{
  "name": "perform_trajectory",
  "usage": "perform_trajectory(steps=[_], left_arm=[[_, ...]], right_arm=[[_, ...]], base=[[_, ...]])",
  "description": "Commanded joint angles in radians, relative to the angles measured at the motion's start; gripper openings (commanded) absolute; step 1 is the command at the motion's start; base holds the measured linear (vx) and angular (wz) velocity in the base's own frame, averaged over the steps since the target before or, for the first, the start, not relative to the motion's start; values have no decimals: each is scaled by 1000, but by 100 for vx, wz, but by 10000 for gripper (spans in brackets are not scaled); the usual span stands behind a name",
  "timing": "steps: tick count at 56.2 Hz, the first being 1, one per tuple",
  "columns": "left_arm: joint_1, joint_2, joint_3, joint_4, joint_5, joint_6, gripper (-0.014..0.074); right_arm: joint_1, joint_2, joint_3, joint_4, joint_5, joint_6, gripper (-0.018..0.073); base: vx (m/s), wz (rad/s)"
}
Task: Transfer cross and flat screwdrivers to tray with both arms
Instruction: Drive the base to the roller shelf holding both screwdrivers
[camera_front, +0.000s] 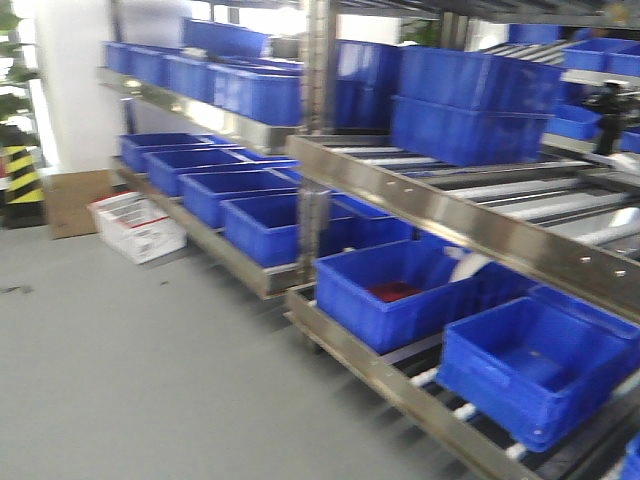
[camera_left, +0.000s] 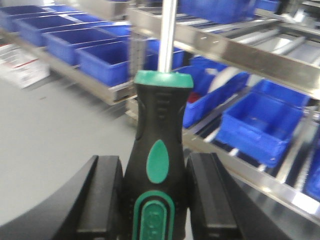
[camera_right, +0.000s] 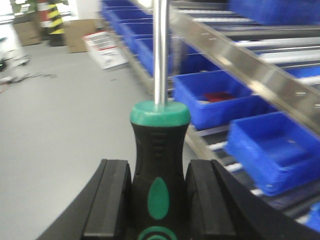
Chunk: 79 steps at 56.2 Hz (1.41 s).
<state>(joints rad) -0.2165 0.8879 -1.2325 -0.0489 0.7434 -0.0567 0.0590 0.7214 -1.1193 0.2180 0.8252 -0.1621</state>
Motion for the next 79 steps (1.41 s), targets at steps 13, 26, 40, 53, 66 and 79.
perform_trajectory(steps=[13,26,40,53,66,79], left_arm=[[-4,-7,-30,-8,-95,0,-3],[-4,-7,-30,-8,-95,0,-3],[-4,-7,-30,-8,-95,0,-3],[-4,-7,-30,-8,-95,0,-3],[-4,-7,-30,-8,-95,0,-3],[-4,-5,-30,-8,-95,0,-3]], right_arm=[[-2,-1,-29,7,-86,-6,-8],[-2,-1,-29,7,-86,-6,-8],[-2,-1,-29,7,-86,-6,-8],[-2,-1,-29,7,-86,-6,-8],[-2,-1,-29,7,-86,-6,-8],[-2,-1,-29,7,-79,-6,-8]], base=[[49,-71],[43,-67],[36,-60],[30,-59],[26,-56],[25,-31]])
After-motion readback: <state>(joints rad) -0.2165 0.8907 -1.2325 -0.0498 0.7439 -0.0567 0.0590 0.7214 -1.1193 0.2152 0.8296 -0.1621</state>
